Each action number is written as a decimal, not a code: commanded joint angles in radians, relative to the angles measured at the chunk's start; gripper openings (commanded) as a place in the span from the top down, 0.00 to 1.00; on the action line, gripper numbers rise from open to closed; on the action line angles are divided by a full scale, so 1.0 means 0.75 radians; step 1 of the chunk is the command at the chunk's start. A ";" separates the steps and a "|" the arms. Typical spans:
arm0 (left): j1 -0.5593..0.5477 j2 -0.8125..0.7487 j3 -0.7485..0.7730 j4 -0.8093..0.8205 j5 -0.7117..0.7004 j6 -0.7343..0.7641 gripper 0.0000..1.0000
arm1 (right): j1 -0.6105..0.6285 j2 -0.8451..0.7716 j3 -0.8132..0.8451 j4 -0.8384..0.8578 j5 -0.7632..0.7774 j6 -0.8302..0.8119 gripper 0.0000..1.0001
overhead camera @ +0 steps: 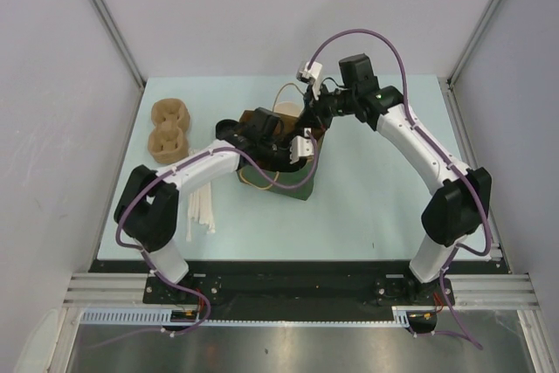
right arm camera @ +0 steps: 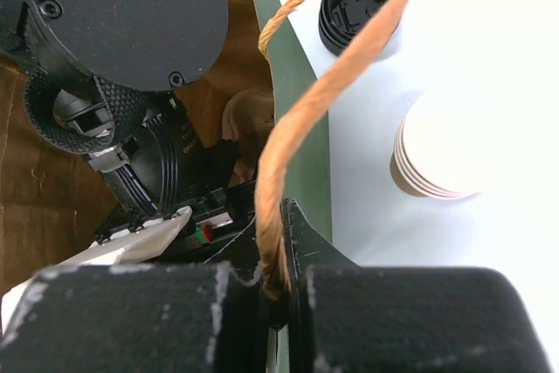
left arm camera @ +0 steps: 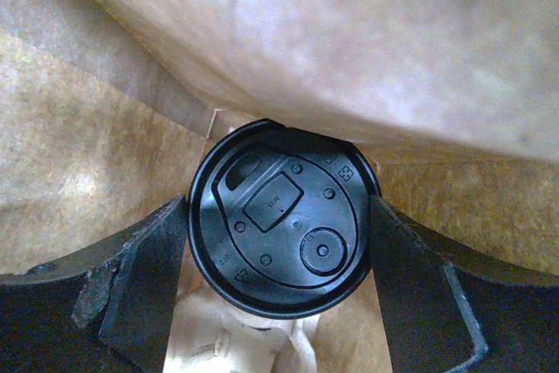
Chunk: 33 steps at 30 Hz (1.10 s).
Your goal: Pack the takeout coffee
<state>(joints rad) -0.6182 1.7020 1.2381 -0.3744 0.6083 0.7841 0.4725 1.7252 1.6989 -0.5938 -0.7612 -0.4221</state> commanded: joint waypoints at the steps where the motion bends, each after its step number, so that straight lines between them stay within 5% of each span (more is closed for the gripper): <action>1: 0.047 0.130 -0.015 -0.073 -0.120 0.051 0.93 | -0.010 0.041 0.075 -0.082 -0.108 -0.004 1.00; 9: 0.072 0.197 0.024 -0.155 -0.108 0.061 0.93 | -0.016 0.089 0.107 -0.106 -0.130 0.000 1.00; 15: 0.078 0.140 0.053 -0.174 -0.083 0.039 0.54 | -0.016 0.099 0.126 -0.114 -0.141 0.009 1.00; 24: 0.074 0.011 0.075 -0.110 -0.058 -0.051 0.10 | -0.012 0.087 0.124 -0.131 -0.141 0.019 1.00; 33: 0.041 -0.062 0.078 -0.033 -0.075 -0.090 0.00 | -0.008 0.076 0.136 -0.141 -0.132 0.025 1.00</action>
<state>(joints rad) -0.5938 1.7264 1.2964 -0.4404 0.6121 0.7471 0.4477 1.7882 1.7664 -0.6128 -0.7937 -0.4240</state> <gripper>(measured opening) 0.991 0.022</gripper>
